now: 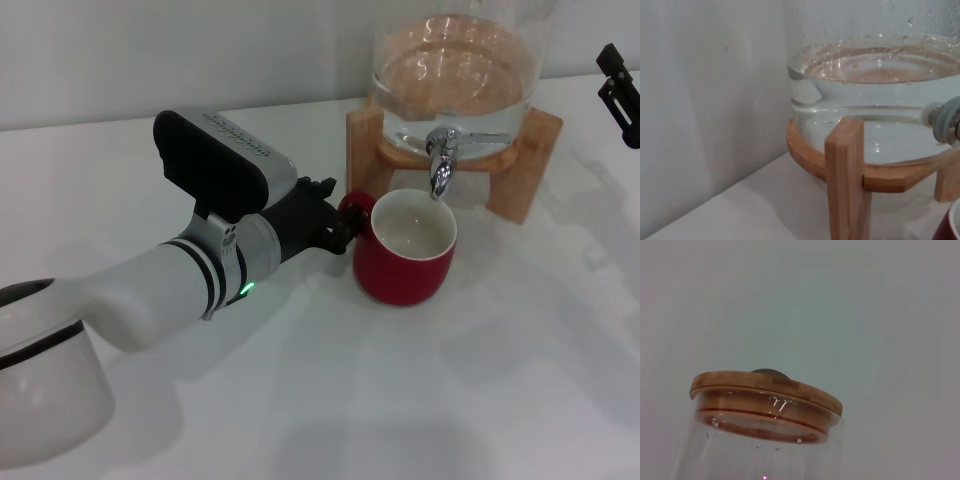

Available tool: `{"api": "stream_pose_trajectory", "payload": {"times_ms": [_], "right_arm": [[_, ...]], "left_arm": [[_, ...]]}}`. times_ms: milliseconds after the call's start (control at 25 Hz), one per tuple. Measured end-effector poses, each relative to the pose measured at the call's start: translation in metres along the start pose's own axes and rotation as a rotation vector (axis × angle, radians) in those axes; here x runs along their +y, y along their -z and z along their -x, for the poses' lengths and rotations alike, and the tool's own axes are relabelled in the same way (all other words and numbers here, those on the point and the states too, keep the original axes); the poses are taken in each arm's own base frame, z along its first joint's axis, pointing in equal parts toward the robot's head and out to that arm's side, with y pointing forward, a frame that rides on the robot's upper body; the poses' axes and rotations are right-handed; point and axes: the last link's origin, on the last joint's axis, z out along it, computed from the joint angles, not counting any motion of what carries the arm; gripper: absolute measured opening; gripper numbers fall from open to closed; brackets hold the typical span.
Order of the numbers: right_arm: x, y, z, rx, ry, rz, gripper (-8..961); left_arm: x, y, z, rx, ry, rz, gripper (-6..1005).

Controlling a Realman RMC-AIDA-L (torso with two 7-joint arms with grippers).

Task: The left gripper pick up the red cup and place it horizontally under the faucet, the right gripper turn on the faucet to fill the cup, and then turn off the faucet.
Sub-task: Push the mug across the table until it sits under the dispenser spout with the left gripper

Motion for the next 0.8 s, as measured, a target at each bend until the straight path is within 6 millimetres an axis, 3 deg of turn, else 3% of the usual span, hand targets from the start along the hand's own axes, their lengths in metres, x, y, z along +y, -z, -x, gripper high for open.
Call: {"api": "stream_pose_trajectory", "payload": {"times_ms": [800], "right_arm": [[0.0,0.002,-0.001,0.006,-0.001,-0.002,617]], "left_arm": [[0.0,0.005,0.012,-0.017,0.028,-0.008,452]]}}
